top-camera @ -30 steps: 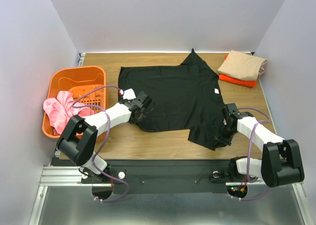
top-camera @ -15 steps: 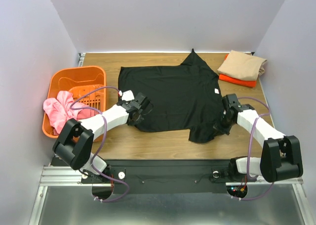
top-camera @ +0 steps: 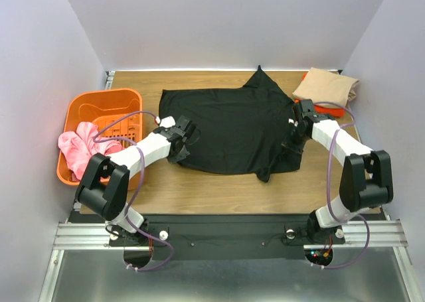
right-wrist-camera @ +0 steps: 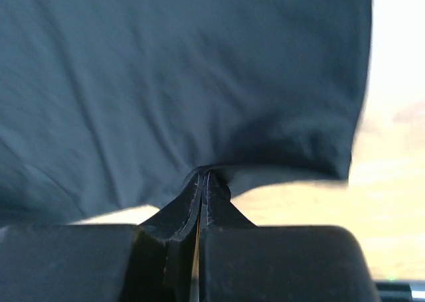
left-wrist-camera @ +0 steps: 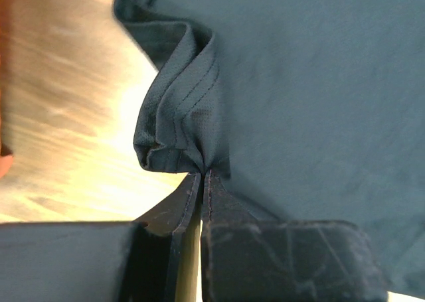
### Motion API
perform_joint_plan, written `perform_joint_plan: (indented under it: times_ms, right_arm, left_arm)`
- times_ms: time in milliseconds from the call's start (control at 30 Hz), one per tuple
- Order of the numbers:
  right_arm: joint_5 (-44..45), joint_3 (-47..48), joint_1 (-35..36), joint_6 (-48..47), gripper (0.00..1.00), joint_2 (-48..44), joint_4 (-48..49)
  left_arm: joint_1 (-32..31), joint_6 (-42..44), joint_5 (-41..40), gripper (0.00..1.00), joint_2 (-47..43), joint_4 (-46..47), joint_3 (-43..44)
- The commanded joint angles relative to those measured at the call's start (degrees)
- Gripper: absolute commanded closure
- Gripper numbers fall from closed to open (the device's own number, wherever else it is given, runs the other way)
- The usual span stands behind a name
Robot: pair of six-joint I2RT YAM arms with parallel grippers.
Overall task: Fold and stack the t-shirts
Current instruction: Fold the tshirt
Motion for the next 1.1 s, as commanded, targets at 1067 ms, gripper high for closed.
perform_joint_plan:
  times_ms: [1067]
  right_arm:
    - [2.8,49.91,-0.07,-9.01,1.0,31.45,-0.28]
  left_arm:
    - [9.55,8.94,5.26,1.0,11.24,0.04,18.51]
